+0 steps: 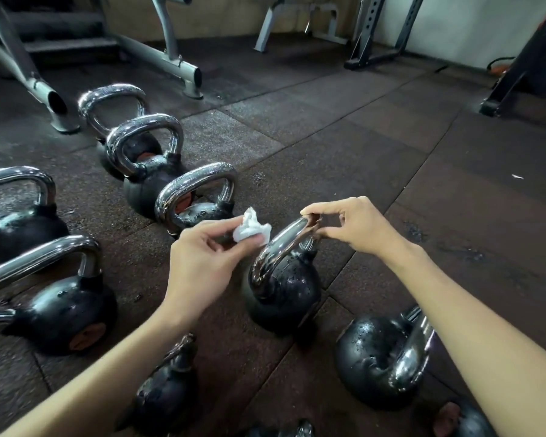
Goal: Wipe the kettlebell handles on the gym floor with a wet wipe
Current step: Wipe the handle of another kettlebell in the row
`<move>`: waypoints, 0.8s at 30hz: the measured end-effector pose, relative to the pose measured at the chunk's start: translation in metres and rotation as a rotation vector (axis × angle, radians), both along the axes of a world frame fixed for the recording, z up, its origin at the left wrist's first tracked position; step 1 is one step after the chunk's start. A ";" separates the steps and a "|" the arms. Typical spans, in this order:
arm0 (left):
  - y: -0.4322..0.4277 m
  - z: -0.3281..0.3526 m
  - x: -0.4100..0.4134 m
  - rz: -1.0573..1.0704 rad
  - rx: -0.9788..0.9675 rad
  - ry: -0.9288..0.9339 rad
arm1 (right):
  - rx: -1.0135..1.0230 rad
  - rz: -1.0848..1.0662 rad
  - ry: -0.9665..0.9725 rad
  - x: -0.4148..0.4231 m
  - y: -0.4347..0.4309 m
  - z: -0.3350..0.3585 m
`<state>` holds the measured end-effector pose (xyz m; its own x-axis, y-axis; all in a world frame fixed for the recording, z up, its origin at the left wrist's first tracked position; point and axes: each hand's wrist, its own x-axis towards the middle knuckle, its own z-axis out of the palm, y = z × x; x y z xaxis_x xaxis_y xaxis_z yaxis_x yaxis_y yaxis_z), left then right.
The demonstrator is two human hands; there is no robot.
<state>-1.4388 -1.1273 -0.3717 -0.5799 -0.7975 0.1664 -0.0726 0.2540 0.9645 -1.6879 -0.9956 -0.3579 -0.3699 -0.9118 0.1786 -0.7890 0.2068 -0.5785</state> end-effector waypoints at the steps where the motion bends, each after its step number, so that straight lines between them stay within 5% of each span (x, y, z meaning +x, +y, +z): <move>1: -0.005 0.007 -0.005 -0.062 0.040 -0.017 | 0.019 -0.008 -0.042 0.005 0.001 0.006; 7: -0.003 0.043 -0.038 -0.403 0.275 -0.108 | -0.126 -0.005 -0.360 0.035 0.014 0.034; 15: 0.003 0.037 -0.056 -0.407 0.278 -0.113 | -0.199 -0.047 -0.684 0.056 0.032 0.034; 22: 0.003 0.044 -0.066 -0.508 0.185 -0.284 | -0.367 -0.266 -0.566 0.064 0.036 0.009; 24: -0.007 0.051 -0.071 -0.520 0.015 -0.357 | -0.336 -0.405 -0.407 0.059 0.038 -0.002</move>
